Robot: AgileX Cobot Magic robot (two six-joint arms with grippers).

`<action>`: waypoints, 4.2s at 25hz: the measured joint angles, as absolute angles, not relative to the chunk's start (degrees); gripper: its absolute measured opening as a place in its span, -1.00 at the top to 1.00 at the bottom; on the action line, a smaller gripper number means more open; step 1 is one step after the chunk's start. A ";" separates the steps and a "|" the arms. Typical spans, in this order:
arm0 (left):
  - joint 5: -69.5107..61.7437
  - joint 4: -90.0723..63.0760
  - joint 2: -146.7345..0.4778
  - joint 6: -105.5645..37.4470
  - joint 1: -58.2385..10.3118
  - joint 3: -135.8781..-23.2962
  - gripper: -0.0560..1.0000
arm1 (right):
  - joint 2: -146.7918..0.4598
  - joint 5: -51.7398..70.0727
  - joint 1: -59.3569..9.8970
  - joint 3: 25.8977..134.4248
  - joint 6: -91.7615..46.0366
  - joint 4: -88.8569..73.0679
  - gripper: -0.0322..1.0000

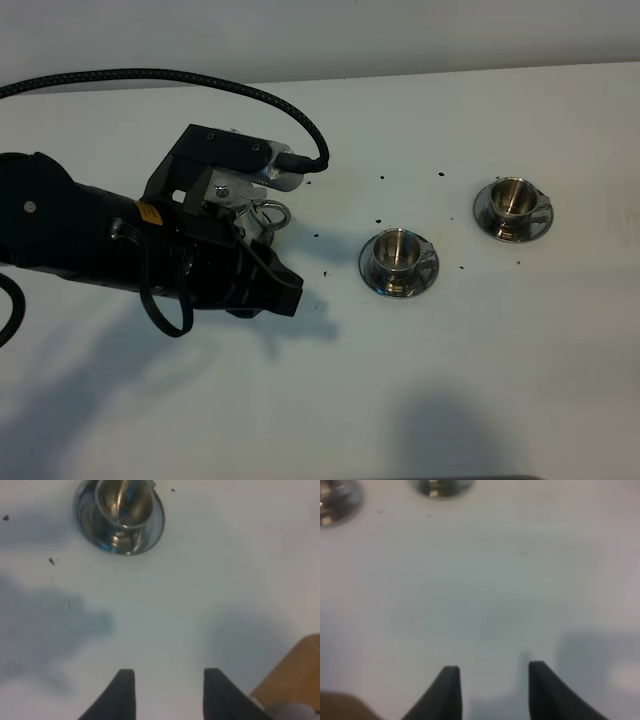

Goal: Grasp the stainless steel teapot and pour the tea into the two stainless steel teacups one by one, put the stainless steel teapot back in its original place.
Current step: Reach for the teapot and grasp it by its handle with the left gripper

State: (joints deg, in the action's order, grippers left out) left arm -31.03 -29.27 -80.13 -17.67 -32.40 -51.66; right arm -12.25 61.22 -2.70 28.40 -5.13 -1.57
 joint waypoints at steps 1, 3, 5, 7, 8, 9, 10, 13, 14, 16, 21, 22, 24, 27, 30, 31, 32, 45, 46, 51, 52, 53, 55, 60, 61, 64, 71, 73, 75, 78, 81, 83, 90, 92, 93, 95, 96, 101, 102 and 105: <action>-30.36 -29.27 -80.13 -17.67 -32.40 -51.66 0.22 | -11.49 61.23 -1.07 28.34 -5.13 -1.57 0.33; -29.47 -29.27 -80.19 -17.67 -32.40 -51.66 0.22 | -9.11 61.21 0.99 28.28 -5.07 -1.57 0.33; -29.06 -29.27 -80.25 -17.67 -32.40 -51.66 0.22 | -5.70 61.15 1.68 28.28 -4.96 -1.57 0.33; -29.00 -29.27 -80.73 -17.67 -32.40 -51.85 0.22 | -2.63 61.15 1.80 28.28 -4.97 -1.57 0.33; -29.00 -29.27 -81.25 -17.67 -32.40 -52.13 0.22 | -1.19 61.15 1.80 28.23 -4.97 -1.57 0.33; -29.05 -29.27 -81.85 -17.62 -32.40 -52.40 0.22 | -0.25 61.21 1.80 28.23 -4.97 -1.57 0.33; -29.61 -29.22 -82.55 -17.63 -32.40 -52.82 0.22 | 0.09 61.21 1.80 28.23 -4.97 -1.58 0.33; -32.18 -28.90 -84.97 -17.46 -32.40 -55.46 0.22 | 0.38 61.21 1.80 28.23 -4.97 -1.63 0.33; -33.34 -28.54 -85.73 -17.40 -32.40 -56.84 0.22 | 0.38 61.21 1.80 28.23 -4.97 -1.63 0.33; -36.04 -27.78 -87.68 -17.15 -32.40 -60.10 0.22 | 0.38 61.21 1.80 28.23 -4.97 -1.63 0.33; -44.84 -26.56 -93.77 -16.90 -32.40 -69.12 0.22 | 0.38 61.21 1.80 28.23 -4.94 -1.69 0.33; -47.00 -26.11 -95.08 -16.86 -32.40 -71.43 0.22 | 0.38 61.21 1.80 28.23 -4.94 -1.69 0.33; -51.07 -25.33 -98.48 -16.86 -32.40 -76.10 0.22 | 0.38 61.21 1.80 28.23 -4.94 -1.69 0.33; -57.91 -24.10 -103.28 -16.86 -32.40 -84.17 0.22 | 0.38 61.21 1.80 28.23 -4.94 -1.69 0.33; -63.88 -22.79 -107.27 -16.86 -32.40 -91.64 0.22 | 0.38 61.21 1.80 28.23 -4.94 -1.72 0.33; -65.08 -22.55 -108.45 -16.65 -32.44 -93.73 0.22 | 0.38 61.21 1.80 28.23 -4.94 -1.72 0.33; -66.04 -21.99 -109.34 -16.37 -32.55 -96.19 0.22 | 0.38 61.21 1.80 28.23 -4.94 -1.72 0.33; -68.08 -7.05 -124.78 -15.67 -41.06 -115.70 0.22 | 0.38 61.21 1.80 28.23 -4.94 -1.75 0.33; -68.08 -5.69 -125.33 -15.90 -41.40 -115.75 0.22 | 0.38 61.21 1.80 28.23 -4.94 -1.75 0.33; -68.08 -0.97 -126.22 -17.23 -41.36 -115.98 0.19 | 0.38 61.21 1.80 28.23 -4.94 -1.79 0.33; -68.08 -0.43 -126.28 -17.97 -41.16 -116.05 0.17 | 0.38 61.21 1.80 28.23 -4.94 -1.79 0.33; -68.08 0.00 -126.44 -18.49 -40.81 -116.05 0.14 | 0.38 61.21 1.80 28.23 -4.94 -1.79 0.33; -68.08 0.00 -126.74 -19.63 -39.91 -116.05 0.06 | 0.38 61.21 1.80 28.23 -4.94 -1.79 0.33; -68.08 0.00 -128.69 -22.78 -37.35 -116.05 -0.11 | 0.38 61.21 1.80 28.23 -4.94 -1.79 0.33; -68.08 0.00 -129.04 -23.15 -36.77 -116.05 -0.13 | 0.38 61.21 1.80 28.23 -4.94 -1.79 0.33; -68.08 0.44 -129.75 -23.53 -35.20 -116.05 -0.15 | 0.38 61.21 1.80 28.23 -4.94 -1.79 0.33; -66.36 0.00 -130.68 -24.60 -32.69 -116.05 -0.16 | 0.38 61.21 1.80 28.23 -4.94 -1.79 0.33; -66.01 0.00 -131.81 -25.00 -32.21 -116.05 -0.16 | 0.38 61.21 1.80 28.23 -4.94 -1.79 0.33; -65.76 -0.41 -133.02 -25.70 -31.72 -116.05 -0.16 | 0.38 61.21 1.80 28.23 -4.94 -1.79 0.33; -65.64 -0.62 -134.53 -25.91 -31.59 -116.05 -0.16 | 0.38 61.21 1.80 28.23 -4.94 -1.79 0.33; -65.33 -0.63 -134.85 -26.09 -31.52 -116.05 -0.16 | 0.38 61.21 1.80 28.23 -4.94 -1.82 0.33; -65.31 -0.63 -134.85 -26.15 -31.31 -116.05 -0.16 | 0.38 61.21 1.80 28.23 -4.94 -1.82 0.33; -65.31 0.72 -134.91 -26.32 -30.32 -116.05 -0.16 | 0.38 61.21 1.80 28.23 -4.94 -1.82 0.33; -65.37 0.66 -134.91 -26.60 -30.05 -116.05 -0.16 | 0.38 61.21 1.80 28.23 -4.94 -1.82 0.33; -65.74 0.46 -134.91 -26.91 -29.97 -116.05 -0.16 | 0.38 61.21 1.80 28.23 -4.94 -1.82 0.33; -66.91 0.42 -135.02 -27.36 -29.97 -116.05 -0.16 | 0.38 61.21 1.80 28.23 -4.94 -1.82 0.33; -67.73 0.45 -135.10 -27.55 -29.97 -116.05 -0.16 | 0.38 61.21 1.80 28.23 -4.94 -1.82 0.33; -68.04 -0.78 -135.70 -28.83 -29.97 -116.05 -0.16 | 0.38 61.21 1.80 28.23 -4.94 -1.82 0.33; -68.04 -1.33 -135.70 -29.04 -29.97 -116.05 -0.16 | 0.38 61.21 1.80 28.23 -4.94 -1.82 0.33; -68.04 -2.56 -135.70 -30.18 -29.97 -116.05 -0.16 | 0.38 61.21 1.80 28.23 -4.94 -1.82 0.33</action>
